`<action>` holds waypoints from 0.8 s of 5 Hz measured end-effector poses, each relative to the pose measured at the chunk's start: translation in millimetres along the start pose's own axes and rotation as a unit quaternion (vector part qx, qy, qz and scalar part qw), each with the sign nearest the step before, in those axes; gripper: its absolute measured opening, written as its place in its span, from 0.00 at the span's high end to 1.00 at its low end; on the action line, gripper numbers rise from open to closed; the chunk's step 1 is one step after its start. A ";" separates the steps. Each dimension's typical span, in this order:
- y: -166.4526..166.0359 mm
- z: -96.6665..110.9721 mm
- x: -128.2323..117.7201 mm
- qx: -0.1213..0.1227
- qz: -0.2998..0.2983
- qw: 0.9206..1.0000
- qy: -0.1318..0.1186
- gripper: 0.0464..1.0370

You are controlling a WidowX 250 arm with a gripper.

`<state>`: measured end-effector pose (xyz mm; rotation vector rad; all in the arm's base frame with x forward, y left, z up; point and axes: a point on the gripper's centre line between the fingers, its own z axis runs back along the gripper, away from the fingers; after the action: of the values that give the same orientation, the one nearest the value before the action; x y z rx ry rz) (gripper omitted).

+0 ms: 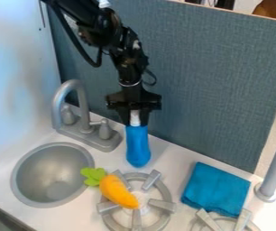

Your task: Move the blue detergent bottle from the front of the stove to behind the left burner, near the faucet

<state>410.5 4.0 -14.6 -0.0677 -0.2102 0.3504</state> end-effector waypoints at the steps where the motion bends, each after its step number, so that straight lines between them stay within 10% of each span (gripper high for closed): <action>1: 0.2 -2.2 -0.6 -0.002 0.006 1.000 0.006 0.16; 3: 1.6 7.7 -2.7 -0.008 0.007 1.000 0.001 0.03; 4: -2.9 48.9 4.8 -0.024 -0.002 0.999 -0.043 0.03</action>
<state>405.3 4.4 34.4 -0.0997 -0.3034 0.3447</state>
